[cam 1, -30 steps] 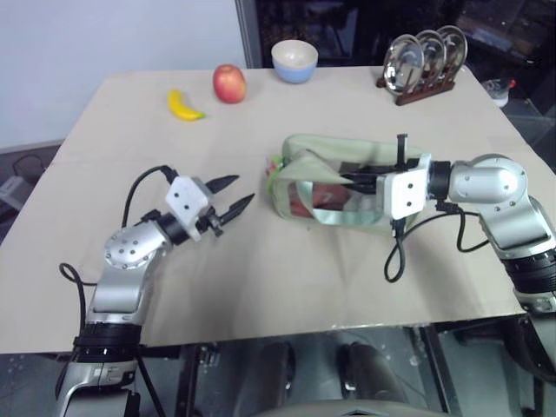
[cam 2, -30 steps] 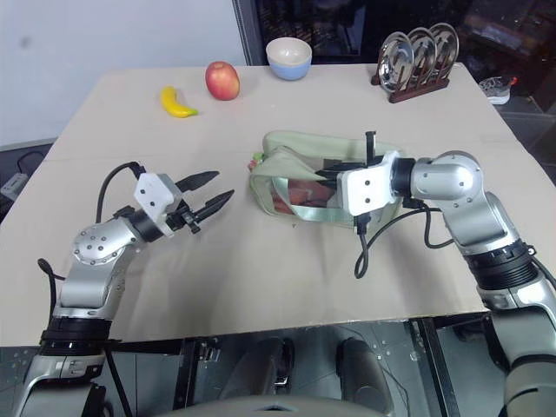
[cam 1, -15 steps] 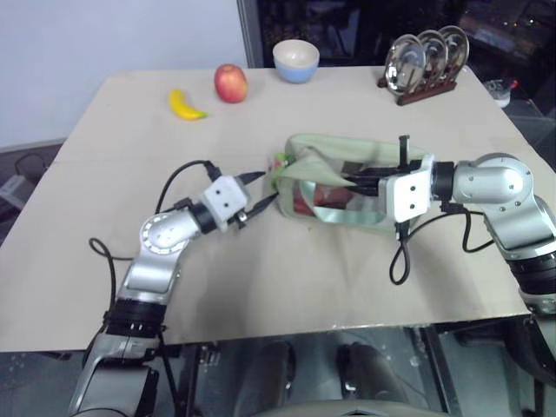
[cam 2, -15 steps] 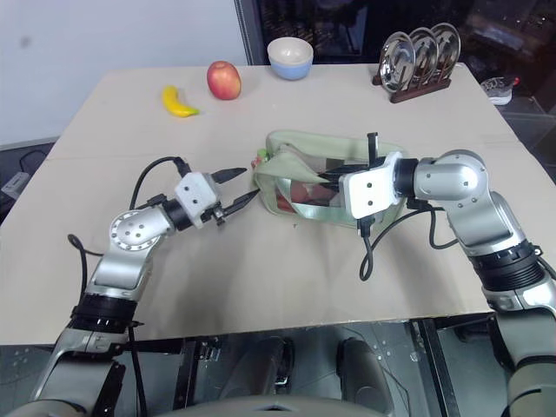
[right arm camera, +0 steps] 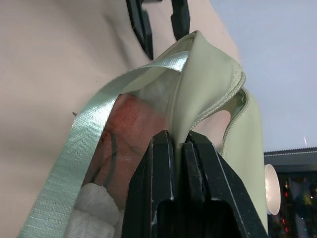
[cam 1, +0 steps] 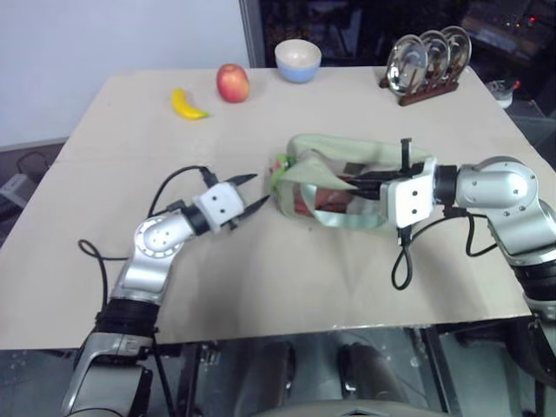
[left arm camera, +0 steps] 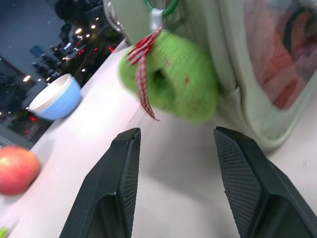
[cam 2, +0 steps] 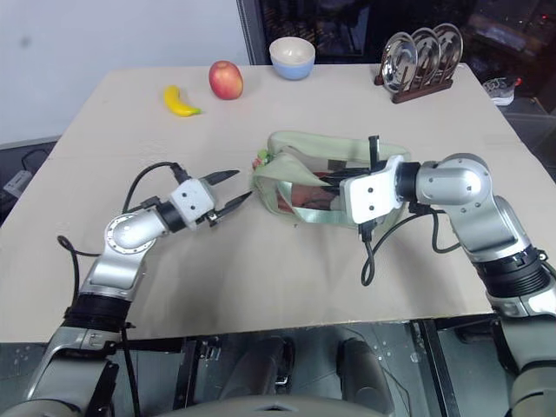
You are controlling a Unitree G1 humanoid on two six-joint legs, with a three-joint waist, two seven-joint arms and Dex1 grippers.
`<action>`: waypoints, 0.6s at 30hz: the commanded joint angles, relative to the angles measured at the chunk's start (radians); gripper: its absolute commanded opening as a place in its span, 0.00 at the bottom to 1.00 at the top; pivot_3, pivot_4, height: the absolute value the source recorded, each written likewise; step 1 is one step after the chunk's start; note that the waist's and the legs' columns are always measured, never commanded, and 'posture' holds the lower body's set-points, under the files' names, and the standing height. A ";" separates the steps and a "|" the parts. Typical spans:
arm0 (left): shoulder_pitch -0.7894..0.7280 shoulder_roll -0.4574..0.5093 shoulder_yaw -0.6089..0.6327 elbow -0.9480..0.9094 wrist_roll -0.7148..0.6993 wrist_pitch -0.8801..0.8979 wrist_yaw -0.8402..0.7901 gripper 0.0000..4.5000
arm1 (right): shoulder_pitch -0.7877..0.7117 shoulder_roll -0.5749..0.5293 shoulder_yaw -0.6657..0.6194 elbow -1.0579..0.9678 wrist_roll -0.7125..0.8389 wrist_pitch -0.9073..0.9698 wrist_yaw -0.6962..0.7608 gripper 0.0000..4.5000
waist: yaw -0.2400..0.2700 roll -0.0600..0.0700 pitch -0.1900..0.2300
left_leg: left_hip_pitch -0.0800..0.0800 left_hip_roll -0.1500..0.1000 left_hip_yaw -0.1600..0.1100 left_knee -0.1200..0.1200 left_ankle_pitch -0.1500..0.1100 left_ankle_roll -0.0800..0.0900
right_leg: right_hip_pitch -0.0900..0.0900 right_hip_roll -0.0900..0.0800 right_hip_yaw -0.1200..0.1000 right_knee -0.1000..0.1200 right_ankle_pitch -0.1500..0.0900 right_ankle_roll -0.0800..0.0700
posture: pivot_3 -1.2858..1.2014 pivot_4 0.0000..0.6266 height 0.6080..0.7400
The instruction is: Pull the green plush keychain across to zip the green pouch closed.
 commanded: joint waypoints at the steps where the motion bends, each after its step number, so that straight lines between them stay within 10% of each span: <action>1: -0.002 0.000 0.008 -0.005 -0.005 -0.050 0.007 0.54 | -0.001 -0.010 -0.026 -0.034 0.009 0.003 -0.004 0.00 | 0.002 0.000 0.000 | 0.000 0.000 0.000 0.000 0.000 0.000 | 0.000 0.000 0.000 0.000 0.000 0.000 | 0.52 0.24 1.00; 15: -0.109 -0.129 -0.072 0.082 0.103 -0.080 0.117 0.54 | 0.012 -0.006 -0.030 -0.066 0.011 0.034 -0.011 0.00 | 0.001 0.000 0.000 | 0.000 -0.001 0.000 0.001 0.000 0.000 | 0.000 0.001 -0.001 0.001 0.000 0.000 | 0.52 0.24 1.00; 18: -0.105 -0.139 -0.076 0.082 0.107 -0.090 0.125 0.32 | 0.013 -0.005 -0.032 -0.068 0.009 0.039 -0.012 0.00 | 0.001 0.000 0.000 | 0.000 -0.001 0.000 0.001 0.000 0.000 | 0.000 0.001 -0.001 0.001 0.000 0.000 | 0.52 0.24 1.00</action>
